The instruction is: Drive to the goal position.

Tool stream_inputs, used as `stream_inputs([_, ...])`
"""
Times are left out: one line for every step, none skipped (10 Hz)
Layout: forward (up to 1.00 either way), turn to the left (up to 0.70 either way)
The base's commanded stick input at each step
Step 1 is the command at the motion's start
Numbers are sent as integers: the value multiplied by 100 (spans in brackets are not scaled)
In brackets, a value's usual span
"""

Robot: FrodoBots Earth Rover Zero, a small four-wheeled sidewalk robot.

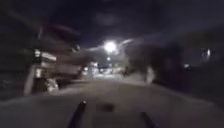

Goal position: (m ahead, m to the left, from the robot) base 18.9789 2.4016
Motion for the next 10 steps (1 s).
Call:
stream_inputs([100,1])
stream_inputs([100,1])
stream_inputs([100,1])
stream_inputs([100,1])
stream_inputs([100,1])
stream_inputs([100,1])
stream_inputs([100,1])
stream_inputs([100,1])
stream_inputs([100,1])
stream_inputs([100,1])
